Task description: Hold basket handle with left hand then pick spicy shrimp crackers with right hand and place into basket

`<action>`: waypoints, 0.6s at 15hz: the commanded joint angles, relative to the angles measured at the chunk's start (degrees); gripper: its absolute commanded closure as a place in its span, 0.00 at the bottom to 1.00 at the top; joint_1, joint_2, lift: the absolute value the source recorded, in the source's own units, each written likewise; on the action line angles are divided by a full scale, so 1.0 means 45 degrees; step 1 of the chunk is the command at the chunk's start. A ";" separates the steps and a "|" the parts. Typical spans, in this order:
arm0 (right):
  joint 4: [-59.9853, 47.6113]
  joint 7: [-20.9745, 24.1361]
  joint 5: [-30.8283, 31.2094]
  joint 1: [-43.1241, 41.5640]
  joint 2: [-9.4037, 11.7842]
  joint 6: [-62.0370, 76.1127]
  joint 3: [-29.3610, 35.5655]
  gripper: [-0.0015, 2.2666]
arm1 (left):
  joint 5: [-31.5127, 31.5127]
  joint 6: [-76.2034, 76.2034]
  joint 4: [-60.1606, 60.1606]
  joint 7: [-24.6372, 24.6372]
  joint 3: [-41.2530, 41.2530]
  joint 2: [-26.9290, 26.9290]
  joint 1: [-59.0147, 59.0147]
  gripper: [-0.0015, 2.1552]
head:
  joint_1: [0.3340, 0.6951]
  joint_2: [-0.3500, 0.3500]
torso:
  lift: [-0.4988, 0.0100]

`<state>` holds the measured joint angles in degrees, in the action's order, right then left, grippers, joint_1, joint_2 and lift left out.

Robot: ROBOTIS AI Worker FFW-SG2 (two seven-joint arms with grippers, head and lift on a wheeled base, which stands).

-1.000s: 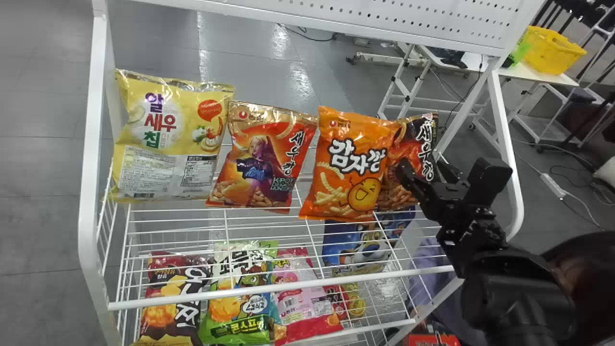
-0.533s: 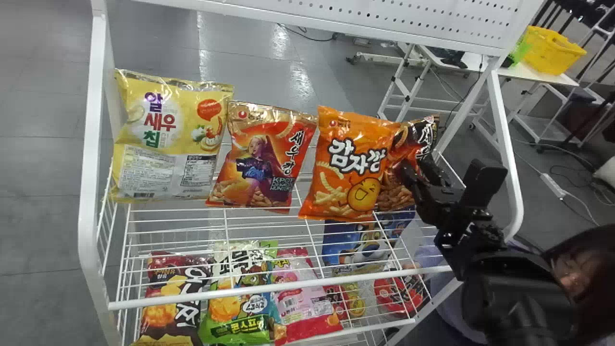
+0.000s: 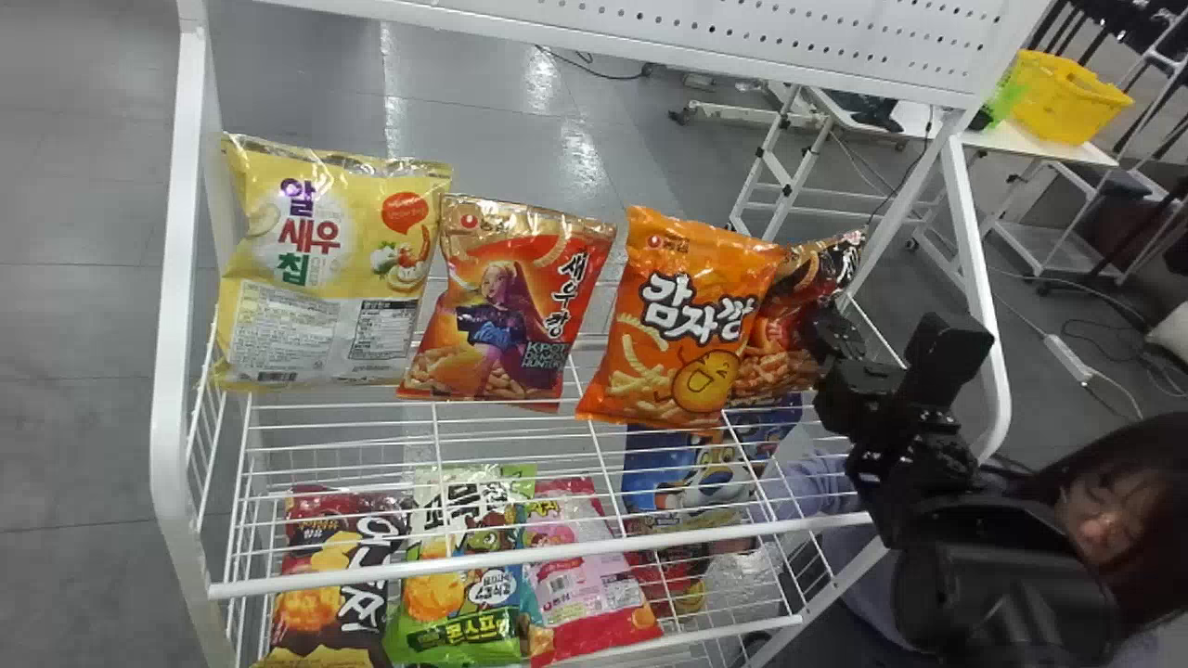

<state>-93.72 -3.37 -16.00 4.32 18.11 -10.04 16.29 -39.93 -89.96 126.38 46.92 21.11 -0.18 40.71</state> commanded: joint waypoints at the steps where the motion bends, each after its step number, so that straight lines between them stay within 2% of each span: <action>1: -0.0014 0.0240 -0.0077 -0.0082 -0.0020 0.0248 -0.0065 0.76 | 0.0006 -0.0015 -0.0038 0.0022 -0.0004 0.0072 -0.0003 0.88 | 1.00 0.00 | 0.91; 9: -0.2143 0.1822 -0.0233 0.0992 -0.0137 0.0834 -0.0143 0.75 | -0.0014 -0.0015 -0.0038 0.0120 0.0035 0.0072 0.0016 0.88 | 1.00 0.00 | 0.91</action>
<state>-101.15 4.43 -16.85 7.33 17.61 -6.30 15.36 -39.98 -89.96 126.23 47.46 21.30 -0.17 40.77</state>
